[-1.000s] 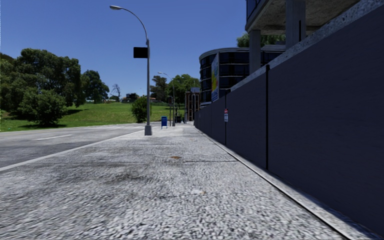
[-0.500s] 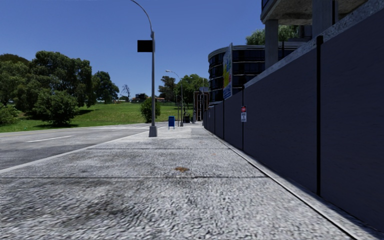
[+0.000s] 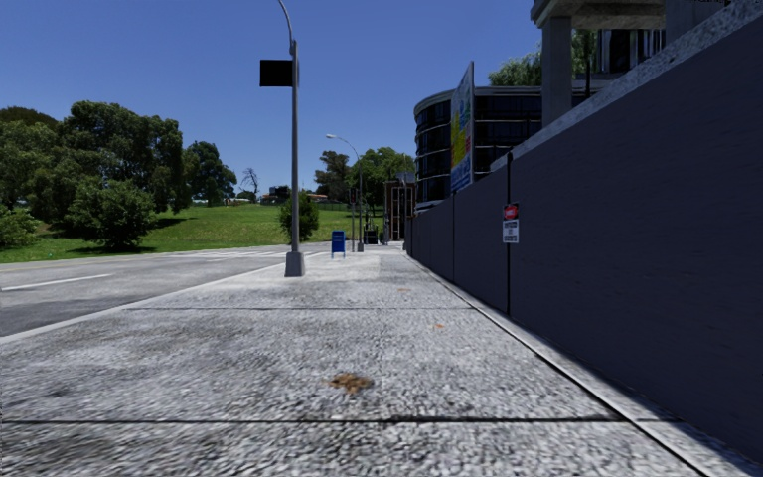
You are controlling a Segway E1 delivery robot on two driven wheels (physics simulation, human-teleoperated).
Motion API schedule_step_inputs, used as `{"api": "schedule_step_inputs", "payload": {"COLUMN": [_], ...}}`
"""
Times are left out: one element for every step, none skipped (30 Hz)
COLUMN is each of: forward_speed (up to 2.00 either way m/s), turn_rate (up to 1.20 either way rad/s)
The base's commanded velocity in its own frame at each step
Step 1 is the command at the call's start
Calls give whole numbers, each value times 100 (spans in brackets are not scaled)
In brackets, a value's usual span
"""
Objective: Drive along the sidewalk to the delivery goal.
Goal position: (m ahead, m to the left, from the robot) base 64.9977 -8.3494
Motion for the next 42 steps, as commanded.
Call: {"api": "schedule_step_inputs", "payload": {"forward_speed": [197, 197, 197, 197, 197, 197, 197, 197, 197, 197, 197, 197, 197, 197, 197, 197, 197, 197, 197, 197, 197, 197, 197, 197, 197, 197, 197, 197, 197, 197, 197, 197, 197, 197, 197, 197, 197, 197, 197, 197, 197, 197], "turn_rate": [0, 0, 0, 0, 0, 0, 0, 0, 0, 0, 0, 0, 0, 0, 0, 0, 0, 0, 0, 0, 0, 0, 0, 0, 0, 0, 0, 0, 0, 0, 0, 0, 0, 0, 0, 0, 0, 0, 0, 0, 0, 0]}}
